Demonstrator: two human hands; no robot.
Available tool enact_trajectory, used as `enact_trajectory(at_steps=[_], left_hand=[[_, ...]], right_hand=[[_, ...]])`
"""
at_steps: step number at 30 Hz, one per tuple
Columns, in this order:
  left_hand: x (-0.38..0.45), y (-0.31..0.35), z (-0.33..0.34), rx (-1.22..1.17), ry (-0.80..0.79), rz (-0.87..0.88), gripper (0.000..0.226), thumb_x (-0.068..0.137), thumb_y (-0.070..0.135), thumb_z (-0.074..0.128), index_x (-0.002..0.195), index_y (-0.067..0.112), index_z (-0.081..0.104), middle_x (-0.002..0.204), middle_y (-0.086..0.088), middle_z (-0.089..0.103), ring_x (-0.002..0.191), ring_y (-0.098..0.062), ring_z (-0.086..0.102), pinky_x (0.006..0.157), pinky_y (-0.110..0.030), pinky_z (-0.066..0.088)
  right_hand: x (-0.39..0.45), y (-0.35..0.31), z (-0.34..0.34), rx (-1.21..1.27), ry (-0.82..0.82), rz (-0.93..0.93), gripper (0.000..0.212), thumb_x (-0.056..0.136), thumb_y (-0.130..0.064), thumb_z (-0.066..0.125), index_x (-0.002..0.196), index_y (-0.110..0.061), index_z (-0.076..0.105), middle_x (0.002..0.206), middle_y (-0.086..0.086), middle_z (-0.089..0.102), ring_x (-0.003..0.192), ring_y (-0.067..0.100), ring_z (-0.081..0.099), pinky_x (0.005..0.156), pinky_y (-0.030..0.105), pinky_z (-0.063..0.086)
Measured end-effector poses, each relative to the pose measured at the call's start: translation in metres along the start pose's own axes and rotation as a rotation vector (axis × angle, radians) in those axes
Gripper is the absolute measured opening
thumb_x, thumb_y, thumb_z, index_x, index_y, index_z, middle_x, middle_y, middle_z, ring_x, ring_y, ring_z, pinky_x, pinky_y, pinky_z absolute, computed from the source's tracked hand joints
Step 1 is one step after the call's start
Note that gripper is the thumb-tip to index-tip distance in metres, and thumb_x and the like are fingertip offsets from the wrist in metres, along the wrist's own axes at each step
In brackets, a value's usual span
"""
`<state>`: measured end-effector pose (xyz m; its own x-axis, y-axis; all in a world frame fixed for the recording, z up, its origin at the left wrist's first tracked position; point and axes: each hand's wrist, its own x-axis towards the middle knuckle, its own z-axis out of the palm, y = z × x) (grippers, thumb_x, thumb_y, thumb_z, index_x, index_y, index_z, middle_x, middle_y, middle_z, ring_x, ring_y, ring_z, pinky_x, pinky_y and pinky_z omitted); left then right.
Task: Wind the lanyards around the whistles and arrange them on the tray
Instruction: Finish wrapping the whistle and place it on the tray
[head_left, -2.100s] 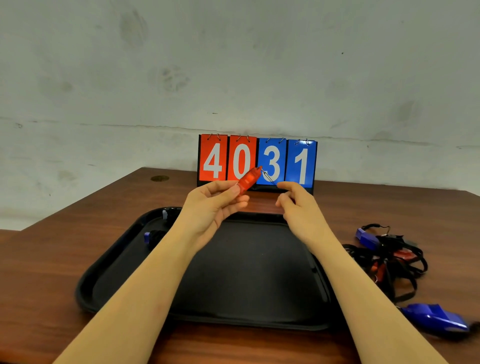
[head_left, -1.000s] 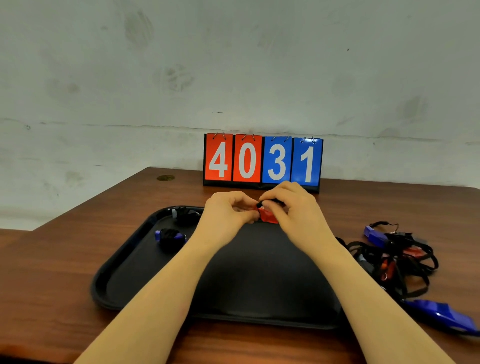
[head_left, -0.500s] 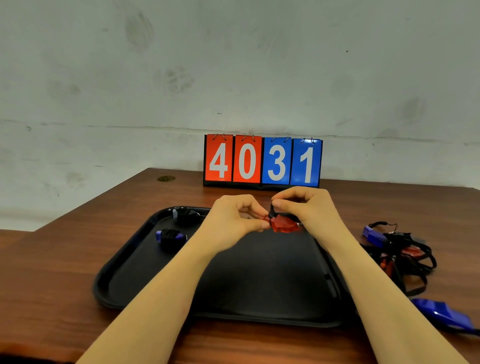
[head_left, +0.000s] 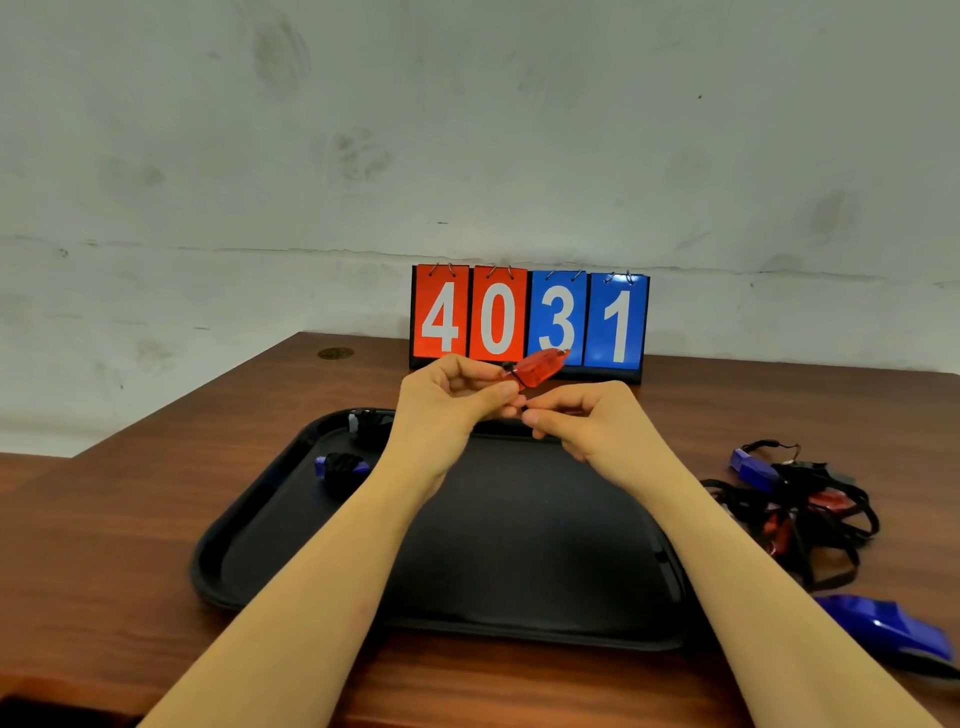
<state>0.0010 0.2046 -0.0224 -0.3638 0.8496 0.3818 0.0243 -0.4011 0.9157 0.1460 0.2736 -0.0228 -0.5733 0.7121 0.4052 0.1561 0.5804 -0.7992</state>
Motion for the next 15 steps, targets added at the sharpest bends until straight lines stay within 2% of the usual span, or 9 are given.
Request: enact_trajectory(at_steps=[5, 10, 13, 15], left_hand=[[0.003, -0.004, 0.001, 0.161, 0.074, 0.028, 0.013, 0.079, 0.005, 0.068, 0.089, 0.010, 0.062, 0.081, -0.006, 0.070, 0.072, -0.014, 0.070, 0.069, -0.022, 0.057], [0.002, -0.005, 0.001, 0.375, 0.093, 0.106, 0.012, 0.080, 0.007, 0.068, 0.085, 0.015, 0.060, 0.078, 0.003, 0.065, 0.065, 0.001, 0.065, 0.059, -0.008, 0.049], [0.004, -0.007, -0.001, 0.485, 0.125, 0.126, 0.011, 0.081, 0.008, 0.067, 0.088, 0.013, 0.060, 0.079, 0.007, 0.062, 0.067, 0.000, 0.062, 0.059, -0.001, 0.045], [0.004, -0.008, -0.002, 0.545, 0.121, 0.130, 0.012, 0.082, 0.008, 0.066, 0.090, 0.014, 0.060, 0.079, 0.009, 0.061, 0.070, 0.000, 0.061, 0.060, 0.001, 0.044]], right_hand=[[-0.001, 0.000, 0.001, -0.101, -0.008, -0.054, 0.014, 0.086, -0.019, 0.063, 0.087, -0.008, 0.073, 0.069, -0.006, 0.066, 0.053, -0.008, 0.053, 0.053, 0.003, 0.038], [-0.002, -0.005, -0.001, -0.066, -0.062, -0.040, 0.020, 0.086, -0.022, 0.063, 0.080, -0.004, 0.071, 0.060, -0.017, 0.063, 0.054, -0.006, 0.054, 0.054, 0.006, 0.036], [-0.006, -0.010, -0.001, 0.007, -0.119, -0.032, 0.016, 0.085, -0.023, 0.063, 0.081, -0.010, 0.073, 0.059, -0.011, 0.061, 0.048, -0.001, 0.049, 0.051, 0.009, 0.037], [-0.007, -0.012, -0.001, 0.045, -0.105, -0.045, 0.013, 0.085, -0.021, 0.063, 0.084, -0.013, 0.073, 0.062, -0.008, 0.061, 0.051, -0.001, 0.051, 0.052, 0.008, 0.038]])
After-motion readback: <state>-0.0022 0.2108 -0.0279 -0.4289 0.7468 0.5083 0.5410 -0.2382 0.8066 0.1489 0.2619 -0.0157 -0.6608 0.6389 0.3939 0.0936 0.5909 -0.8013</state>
